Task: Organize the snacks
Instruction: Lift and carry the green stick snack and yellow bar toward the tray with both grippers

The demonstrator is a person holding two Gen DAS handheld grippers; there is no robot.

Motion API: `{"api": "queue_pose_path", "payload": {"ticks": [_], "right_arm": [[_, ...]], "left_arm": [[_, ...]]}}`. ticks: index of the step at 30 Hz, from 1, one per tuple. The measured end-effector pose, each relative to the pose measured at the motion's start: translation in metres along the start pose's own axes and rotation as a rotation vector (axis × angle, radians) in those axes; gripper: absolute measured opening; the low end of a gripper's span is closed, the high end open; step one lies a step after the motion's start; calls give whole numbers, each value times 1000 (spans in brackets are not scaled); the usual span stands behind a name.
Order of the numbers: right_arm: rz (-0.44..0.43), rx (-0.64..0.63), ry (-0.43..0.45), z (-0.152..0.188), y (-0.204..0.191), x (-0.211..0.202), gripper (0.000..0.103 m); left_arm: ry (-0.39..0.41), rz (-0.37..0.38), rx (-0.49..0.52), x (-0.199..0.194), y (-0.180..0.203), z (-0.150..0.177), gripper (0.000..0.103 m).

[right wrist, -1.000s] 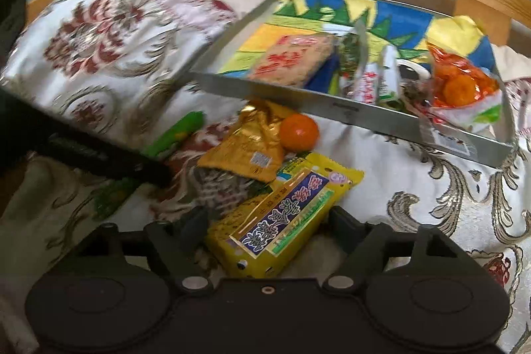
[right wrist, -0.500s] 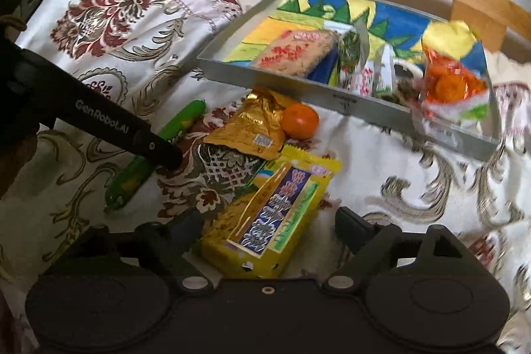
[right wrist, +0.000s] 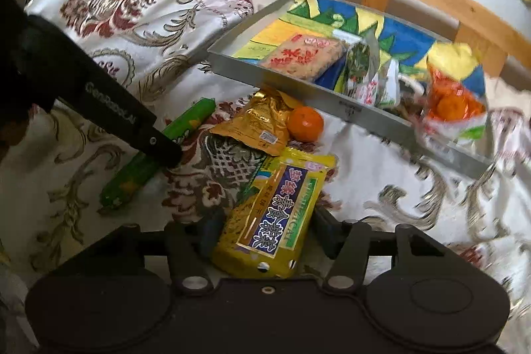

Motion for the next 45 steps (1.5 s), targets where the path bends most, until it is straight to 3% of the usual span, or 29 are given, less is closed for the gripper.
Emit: {"api": "queue_pose_path", "payload": {"ticks": [7,17,26,35,45], "right_arm": [[67,-172,22,1,6,-4,52],[130,-359,91,-5,5,-7,50],[149,-397,99,-7,8,-6,49],[166,-401,90,-5,12,-4,49],[224,-469,156,-17,17,-14,49]], "left_arm": [[-30,47,-72,-7,9,8,21],[2,63,-114,-15,14,3,21],[-57,48,-124,-11,11,19,20],[-51,44,-112,-7,10,18,20],[-32,105,-172,-25,22,15,19]]}}
Point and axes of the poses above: each gripper's, at about its wrist camera, not at the fingertips, and x roughly the way its jaws point, y to its right, z to its underside, the point moved 10 cm from there along x, roughly the way its jaws point, and after that the axes turned 12 degrees about y, right-handed, at the moved point
